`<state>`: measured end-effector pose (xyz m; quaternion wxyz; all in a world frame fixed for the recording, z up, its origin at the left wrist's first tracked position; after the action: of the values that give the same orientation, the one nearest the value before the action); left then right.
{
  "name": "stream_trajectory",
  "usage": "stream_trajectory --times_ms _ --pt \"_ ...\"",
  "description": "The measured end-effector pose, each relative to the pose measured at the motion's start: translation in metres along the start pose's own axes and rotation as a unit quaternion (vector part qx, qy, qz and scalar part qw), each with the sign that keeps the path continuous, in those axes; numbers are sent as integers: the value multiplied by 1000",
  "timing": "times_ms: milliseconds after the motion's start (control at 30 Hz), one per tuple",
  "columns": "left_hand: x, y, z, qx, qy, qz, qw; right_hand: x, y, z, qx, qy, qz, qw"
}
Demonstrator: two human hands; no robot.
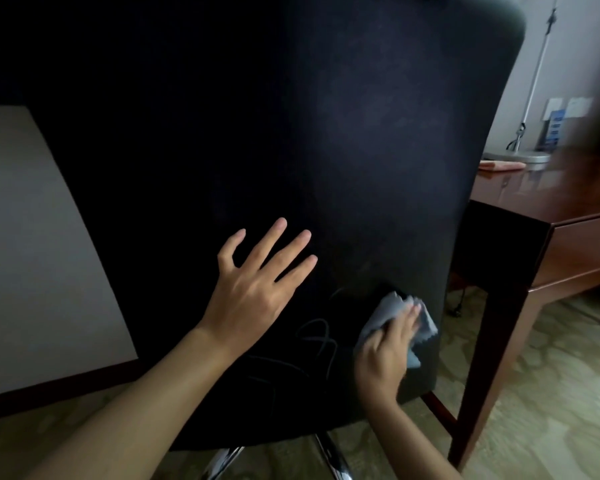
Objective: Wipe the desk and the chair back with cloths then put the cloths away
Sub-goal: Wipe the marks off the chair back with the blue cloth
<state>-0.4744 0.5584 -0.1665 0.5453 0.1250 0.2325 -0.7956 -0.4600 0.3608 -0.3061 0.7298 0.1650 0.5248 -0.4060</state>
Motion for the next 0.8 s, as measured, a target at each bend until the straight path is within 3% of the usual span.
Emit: stream_trajectory --times_ms 133,200,267,400,500,667,800 --pt "3 -1 2 6 -6 5 1000 -87 9 11 37 -194 18 980" --pt "2 -2 3 12 -6 7 1000 -98 16 8 48 -247 -12 968" --pt "1 -2 2 16 -5 9 1000 -77 21 -7 35 -311 -57 948" --pt "1 -2 -1 20 2 1 1000 5 26 -58 -69 -404 -147 900" --pt "0 -1 2 11 7 6 1000 0 21 -42 -78 -383 -132 911" --pt "12 -3 3 -10 -3 -12 1000 -71 14 12 51 -273 -21 960" --pt "44 7 12 -56 33 -60 996 -21 21 -13 23 -239 -6 971"
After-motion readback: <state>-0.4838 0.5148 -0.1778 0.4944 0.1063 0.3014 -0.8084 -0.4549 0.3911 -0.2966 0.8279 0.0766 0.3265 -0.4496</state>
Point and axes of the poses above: each hand's wrist, its own z-axis towards the middle knuckle, its own y-axis out of the palm, x = y × z, the point moved 5 cm from there along z, towards the middle knuckle, and after that the axes turned 5 degrees about x, right-handed, at the moved point
